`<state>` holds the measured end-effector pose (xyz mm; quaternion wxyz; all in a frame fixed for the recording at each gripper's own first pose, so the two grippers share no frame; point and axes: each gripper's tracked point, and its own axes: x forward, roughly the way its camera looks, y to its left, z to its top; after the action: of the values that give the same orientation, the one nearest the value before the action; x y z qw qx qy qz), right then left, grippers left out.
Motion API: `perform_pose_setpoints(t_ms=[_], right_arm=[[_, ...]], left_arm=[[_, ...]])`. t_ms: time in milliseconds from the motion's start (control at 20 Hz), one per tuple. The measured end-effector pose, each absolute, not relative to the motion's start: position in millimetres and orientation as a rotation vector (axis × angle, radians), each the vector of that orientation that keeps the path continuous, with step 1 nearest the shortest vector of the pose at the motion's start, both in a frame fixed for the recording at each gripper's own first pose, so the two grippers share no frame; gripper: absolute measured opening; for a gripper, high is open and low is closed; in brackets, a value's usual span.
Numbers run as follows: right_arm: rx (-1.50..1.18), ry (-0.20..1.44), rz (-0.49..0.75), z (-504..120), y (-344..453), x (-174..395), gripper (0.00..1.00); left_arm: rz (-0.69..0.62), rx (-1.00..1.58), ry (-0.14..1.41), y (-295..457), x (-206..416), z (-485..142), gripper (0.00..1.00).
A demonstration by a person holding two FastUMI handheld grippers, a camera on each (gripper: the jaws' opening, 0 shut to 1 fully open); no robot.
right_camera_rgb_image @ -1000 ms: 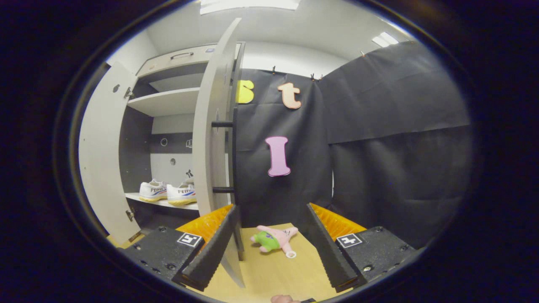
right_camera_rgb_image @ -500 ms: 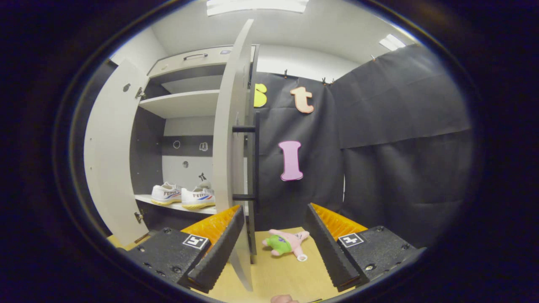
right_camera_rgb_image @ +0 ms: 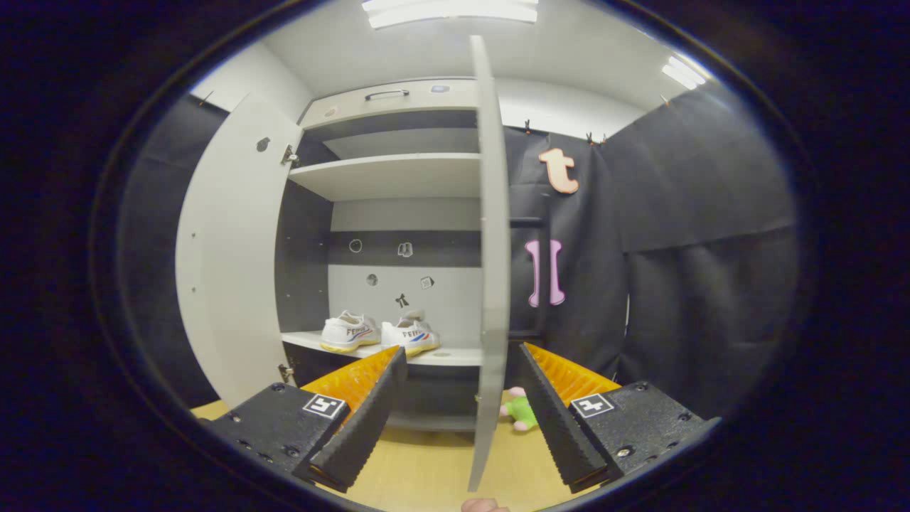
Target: Grab one shoe with the right hand and put it into the shoe cabinet, grab the other shoe with the left hand and put it into the shoe cabinet; then close the right door with the right hand and the left door with the left hand.
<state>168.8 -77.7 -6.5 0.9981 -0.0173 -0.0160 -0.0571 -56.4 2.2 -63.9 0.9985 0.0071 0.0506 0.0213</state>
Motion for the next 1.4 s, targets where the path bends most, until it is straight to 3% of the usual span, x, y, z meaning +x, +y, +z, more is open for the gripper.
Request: perform_pose_setpoints(t_ms=[200,450,500,650,700,750,800,850,1000,1050,1100,1150,1250,1300,1350,1400], right_arm=[[0.145,-0.030,-0.104,1,-107,157,1.00],[0.089,-0.078,-0.183,22,-165,136,0.95],[0.083,-0.077,-0.198,24,-175,134,1.00],[0.089,-0.085,-0.232,30,-205,137,1.00],[0.088,-0.087,-0.241,31,-214,140,0.96],[0.092,-0.078,-0.236,29,-220,146,1.00],[0.108,-0.073,-0.231,29,-225,153,0.96],[0.123,-0.065,-0.224,29,-229,160,1.00],[0.136,-0.043,-0.200,25,-234,184,1.00],[0.134,-0.029,-0.187,25,-231,189,0.95],[0.130,-0.037,-0.181,26,-229,191,0.99],[0.119,-0.041,-0.171,27,-227,192,0.92],[0.121,-0.031,-0.096,29,-208,188,1.00],[0.119,-0.022,-0.055,28,-194,189,0.89],[0.106,-0.028,-0.029,30,-178,189,0.87],[0.081,-0.037,-0.018,31,-161,191,0.95]], left_arm=[[0.052,0.018,0.093,10,-60,-64,0.98],[0.026,0.006,0.094,2,-56,-65,0.98],[0.019,0.004,0.100,0,-55,-67,0.98],[0.000,0.005,0.113,-10,-56,-74,0.98],[-0.005,0.007,0.119,-11,-56,-76,0.98],[-0.008,0.010,0.124,-13,-56,-77,0.98],[-0.009,0.012,0.125,-14,-56,-76,0.98],[-0.010,0.014,0.128,-15,-56,-76,0.98],[-0.002,0.014,0.144,-13,-54,-82,0.98],[0.003,0.011,0.152,-13,-54,-84,0.98],[0.004,0.008,0.158,-13,-54,-85,0.98],[0.008,0.006,0.161,-12,-53,-86,0.98],[0.007,0.000,0.167,-17,-51,-88,0.98],[0.003,-0.005,0.167,-19,-49,-87,0.98],[-0.003,-0.011,0.166,-22,-47,-87,0.98],[-0.008,-0.013,0.161,-24,-46,-85,0.98]])
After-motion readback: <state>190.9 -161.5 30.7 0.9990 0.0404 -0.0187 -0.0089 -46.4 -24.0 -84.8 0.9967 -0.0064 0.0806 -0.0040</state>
